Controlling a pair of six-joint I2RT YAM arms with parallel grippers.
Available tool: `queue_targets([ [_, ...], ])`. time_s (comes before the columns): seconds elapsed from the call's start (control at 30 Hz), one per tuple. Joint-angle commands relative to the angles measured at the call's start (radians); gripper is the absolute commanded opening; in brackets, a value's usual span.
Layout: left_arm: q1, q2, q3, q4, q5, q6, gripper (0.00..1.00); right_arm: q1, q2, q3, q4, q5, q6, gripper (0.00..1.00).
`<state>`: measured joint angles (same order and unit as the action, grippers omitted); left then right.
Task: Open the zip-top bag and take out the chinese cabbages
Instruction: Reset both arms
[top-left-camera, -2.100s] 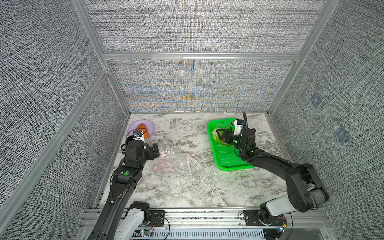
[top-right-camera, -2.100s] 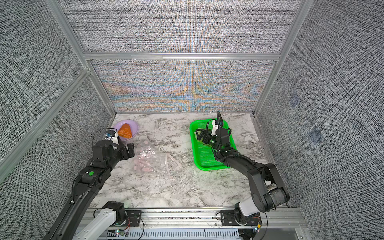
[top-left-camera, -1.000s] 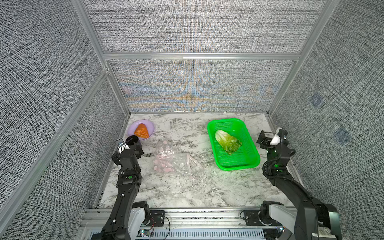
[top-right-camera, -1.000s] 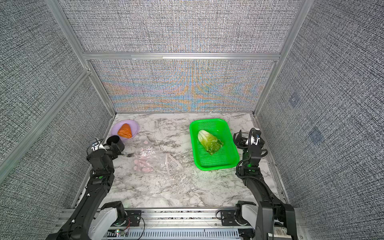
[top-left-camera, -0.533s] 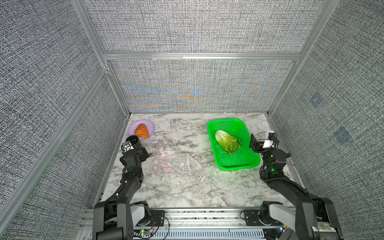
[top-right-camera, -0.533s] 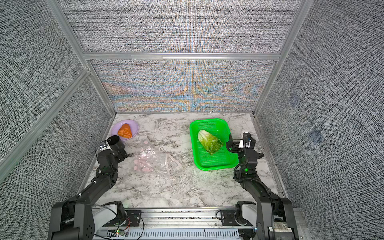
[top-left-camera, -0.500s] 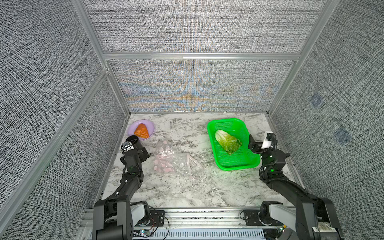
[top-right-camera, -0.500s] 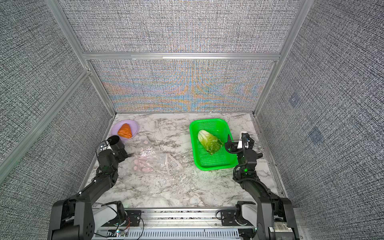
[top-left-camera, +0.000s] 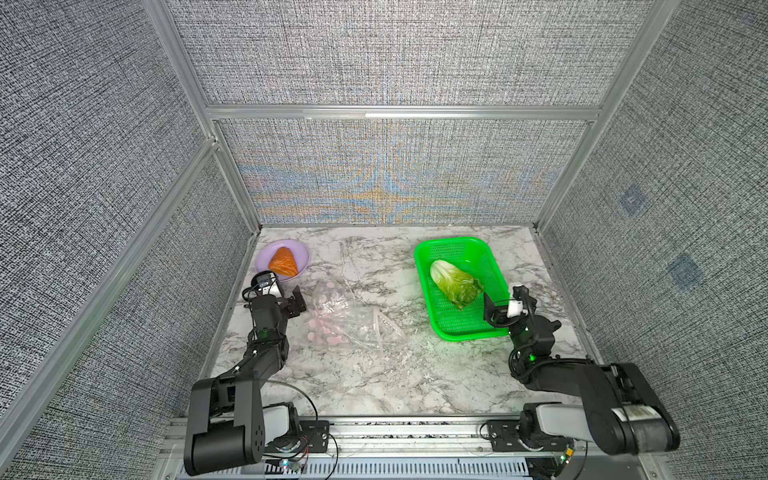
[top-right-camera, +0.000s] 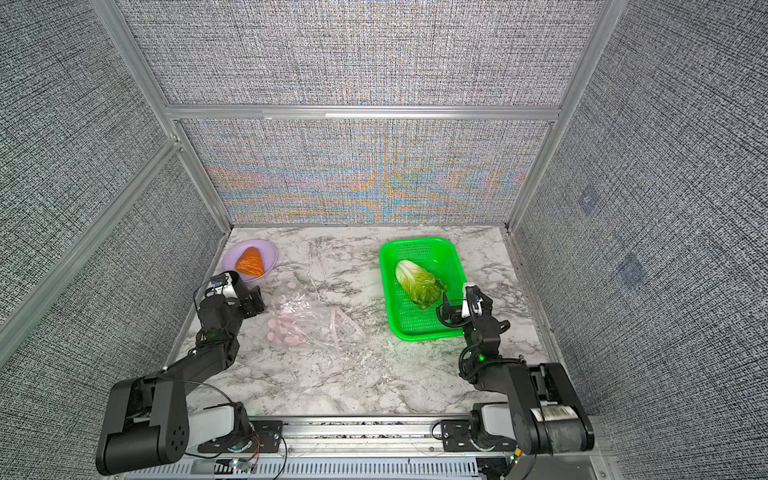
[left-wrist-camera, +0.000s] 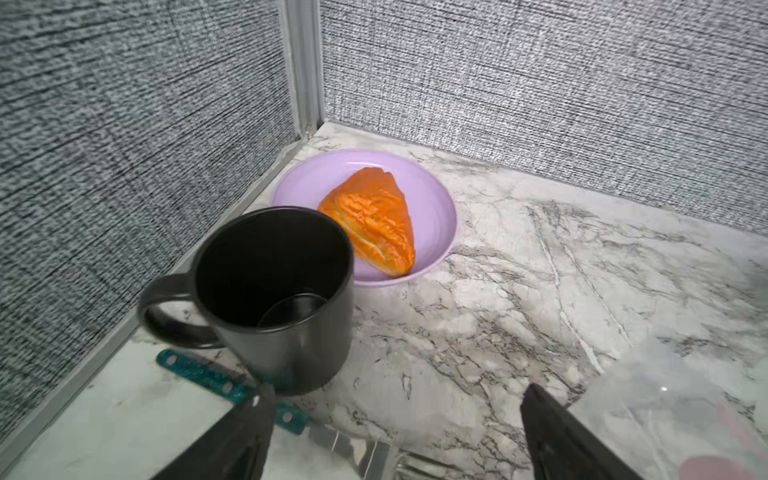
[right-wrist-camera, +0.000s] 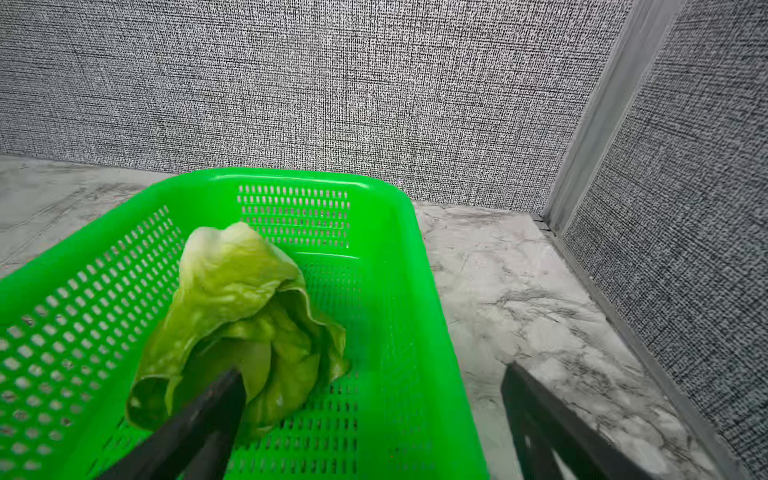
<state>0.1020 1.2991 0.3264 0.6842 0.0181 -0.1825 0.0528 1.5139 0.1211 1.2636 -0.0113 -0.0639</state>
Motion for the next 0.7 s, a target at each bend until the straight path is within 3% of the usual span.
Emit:
queue_targets([
  [0.0,-0.018,0.09,-0.022,0.182,0.066,0.042,0.95,0.001,0.005,0.004,0.177,0.051,-0.002,0.98],
  [0.1,-0.055,0.188,0.015,0.214,0.102,0.121,0.96,0.001,0.004,0.017,0.142,0.058,0.001,0.98],
  [0.2,-0.068,0.197,0.077,0.107,0.161,0.165,0.96,0.002,0.02,0.051,0.111,0.116,0.026,0.98],
  [0.27,-0.07,0.202,0.084,0.095,0.143,0.158,0.98,0.002,0.004,0.09,0.005,0.137,0.038,0.98],
  [0.67,-0.074,0.203,0.094,0.08,0.112,0.15,1.0,-0.015,0.034,0.114,0.001,0.102,0.044,0.98],
])
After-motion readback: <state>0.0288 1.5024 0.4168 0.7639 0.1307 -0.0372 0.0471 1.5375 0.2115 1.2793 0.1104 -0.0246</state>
